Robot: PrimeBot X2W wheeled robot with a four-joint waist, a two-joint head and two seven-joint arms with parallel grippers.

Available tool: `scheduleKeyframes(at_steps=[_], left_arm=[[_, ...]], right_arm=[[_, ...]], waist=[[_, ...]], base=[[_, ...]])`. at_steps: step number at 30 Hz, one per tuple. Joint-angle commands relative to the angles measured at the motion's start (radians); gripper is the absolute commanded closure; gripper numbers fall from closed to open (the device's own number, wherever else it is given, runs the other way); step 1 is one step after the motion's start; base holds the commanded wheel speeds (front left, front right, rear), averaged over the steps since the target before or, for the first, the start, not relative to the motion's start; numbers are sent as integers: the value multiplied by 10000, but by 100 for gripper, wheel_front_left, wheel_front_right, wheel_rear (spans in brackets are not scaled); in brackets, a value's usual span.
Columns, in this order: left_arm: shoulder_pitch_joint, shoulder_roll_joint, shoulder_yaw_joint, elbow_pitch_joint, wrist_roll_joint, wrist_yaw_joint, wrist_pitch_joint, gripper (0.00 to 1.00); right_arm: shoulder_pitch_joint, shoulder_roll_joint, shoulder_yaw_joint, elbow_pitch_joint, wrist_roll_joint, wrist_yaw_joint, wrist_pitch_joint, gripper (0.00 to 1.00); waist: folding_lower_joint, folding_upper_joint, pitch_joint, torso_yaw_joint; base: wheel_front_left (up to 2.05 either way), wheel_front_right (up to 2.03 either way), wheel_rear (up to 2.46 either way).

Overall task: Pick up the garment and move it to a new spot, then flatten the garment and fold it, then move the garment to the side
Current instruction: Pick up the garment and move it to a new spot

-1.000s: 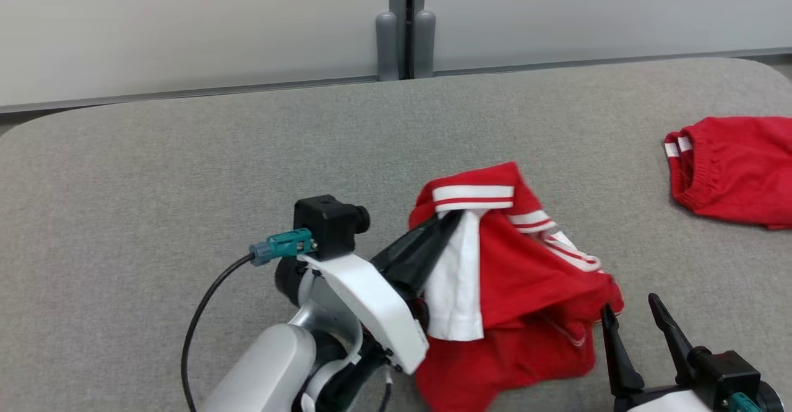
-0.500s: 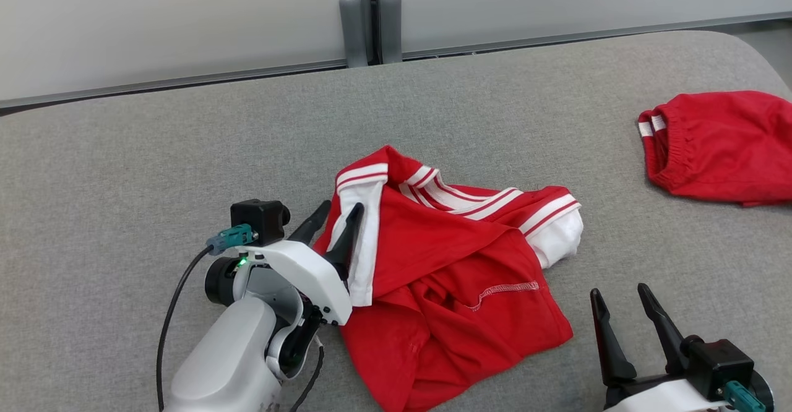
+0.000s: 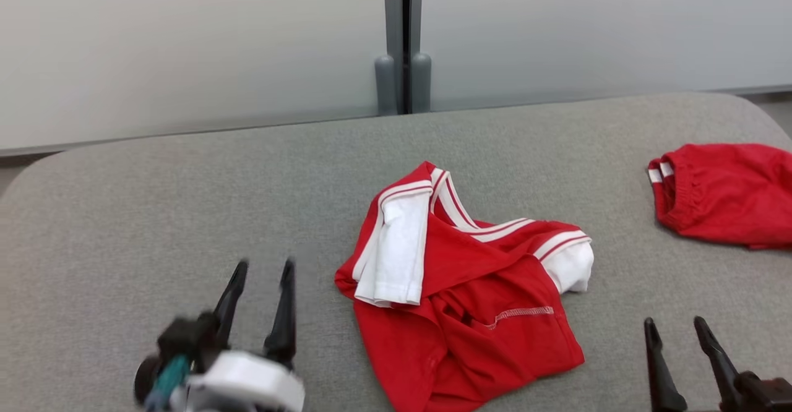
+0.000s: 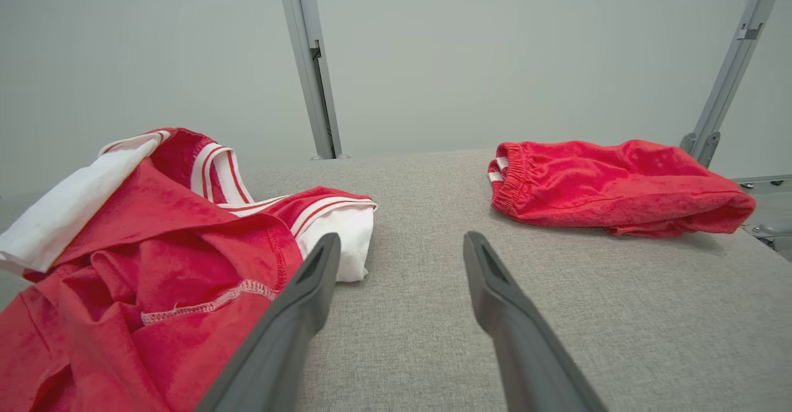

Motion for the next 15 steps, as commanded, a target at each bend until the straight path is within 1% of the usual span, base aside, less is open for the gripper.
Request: scheduleKeyframes(at_steps=[1,2,4,7,11,15], left_arm=[[927,147,304,-590,492,271,4,0],[1801,161,751,-1341,1008,490,0,0],[2706,203,1078,-1744,1528,654,-1,0],[3668,44,1646,-2177,1990,785,-2,0],[4523,-196,2351,-2688,2447,618,-1,0],[4945,-409,2909,-2933,2690,381,-2,0]], right_arm=[[238,-47,-177,-55,-99,-3,-3,0],[421,-48,-373,-125,-85,-3,-3,0],[628,-46,-513,-181,-53,-3,-3,0],[895,-46,-696,-220,-9,-3,-3,0],[1185,-46,-949,-190,68,-3,-3,0],[1315,-45,-1082,-126,128,-3,-3,0]], waist=[[0,-1,-388,255],[0,-1,-533,394],[0,-1,-676,509],[0,-1,-860,695],[0,-1,-1077,927],[0,-1,-1193,1083]], base=[[0,0,0],[0,0,0],[0,0,0],[0,0,0],[0,0,0],[0,0,0]])
